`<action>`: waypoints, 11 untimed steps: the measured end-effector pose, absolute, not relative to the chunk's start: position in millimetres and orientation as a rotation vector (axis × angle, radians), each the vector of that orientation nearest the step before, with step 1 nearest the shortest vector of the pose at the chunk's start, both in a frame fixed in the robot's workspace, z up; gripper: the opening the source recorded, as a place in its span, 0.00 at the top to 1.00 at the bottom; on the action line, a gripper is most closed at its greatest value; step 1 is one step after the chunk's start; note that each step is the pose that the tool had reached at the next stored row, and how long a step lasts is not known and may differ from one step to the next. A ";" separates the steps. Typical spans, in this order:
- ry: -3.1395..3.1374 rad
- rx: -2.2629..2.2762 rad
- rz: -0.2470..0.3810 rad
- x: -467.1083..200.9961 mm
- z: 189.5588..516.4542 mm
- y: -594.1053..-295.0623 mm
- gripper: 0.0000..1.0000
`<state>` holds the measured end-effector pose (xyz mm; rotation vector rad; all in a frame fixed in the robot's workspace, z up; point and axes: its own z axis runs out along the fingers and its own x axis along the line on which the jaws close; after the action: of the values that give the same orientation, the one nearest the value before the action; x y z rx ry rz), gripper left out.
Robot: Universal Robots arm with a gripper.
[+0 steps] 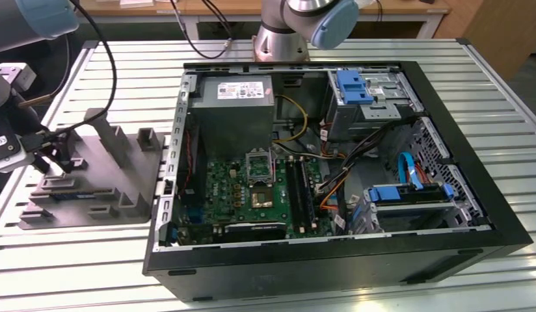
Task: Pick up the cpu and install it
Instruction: 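Pick up the cpu and move it towards the insertion slot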
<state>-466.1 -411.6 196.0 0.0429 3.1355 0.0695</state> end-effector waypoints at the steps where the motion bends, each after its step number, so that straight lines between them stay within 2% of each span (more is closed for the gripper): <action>1: 3.135 0.043 0.070 -466.2 196.0 -411.6 0.53; 11: 3.136 0.043 0.069 -466.1 198.1 -411.6 0.53</action>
<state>-466.1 -411.6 198.1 0.0430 3.1356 0.0695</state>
